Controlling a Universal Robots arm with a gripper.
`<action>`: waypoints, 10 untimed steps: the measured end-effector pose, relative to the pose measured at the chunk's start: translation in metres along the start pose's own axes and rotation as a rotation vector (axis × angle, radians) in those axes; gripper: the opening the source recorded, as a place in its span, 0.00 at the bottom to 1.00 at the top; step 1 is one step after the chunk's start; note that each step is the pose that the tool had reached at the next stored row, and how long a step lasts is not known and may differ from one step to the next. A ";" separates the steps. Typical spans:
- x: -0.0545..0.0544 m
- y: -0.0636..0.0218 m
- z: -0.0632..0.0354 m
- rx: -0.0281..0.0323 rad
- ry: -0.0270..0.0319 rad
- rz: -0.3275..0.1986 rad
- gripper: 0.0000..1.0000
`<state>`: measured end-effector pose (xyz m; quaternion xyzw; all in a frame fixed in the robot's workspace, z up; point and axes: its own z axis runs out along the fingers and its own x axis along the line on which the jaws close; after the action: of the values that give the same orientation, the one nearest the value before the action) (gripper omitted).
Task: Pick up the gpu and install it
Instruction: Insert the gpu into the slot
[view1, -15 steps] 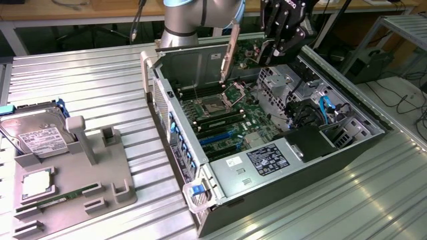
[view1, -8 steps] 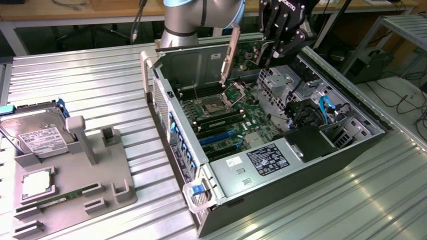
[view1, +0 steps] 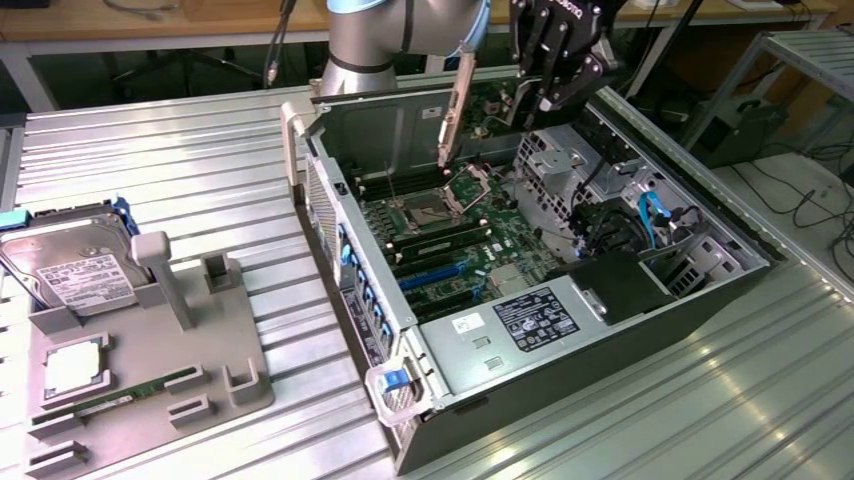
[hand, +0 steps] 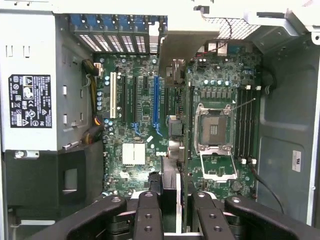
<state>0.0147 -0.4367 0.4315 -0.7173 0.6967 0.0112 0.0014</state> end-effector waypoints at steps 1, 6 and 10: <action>-0.001 0.0000 0.0003 -0.0001 0.0004 -0.007 0.28; -0.002 -0.0001 0.0015 -0.0007 0.0009 -0.040 0.28; -0.002 -0.0001 0.0025 -0.0011 0.0012 -0.063 0.28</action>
<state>0.0147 -0.4346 0.4291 -0.7389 0.6737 0.0111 0.0009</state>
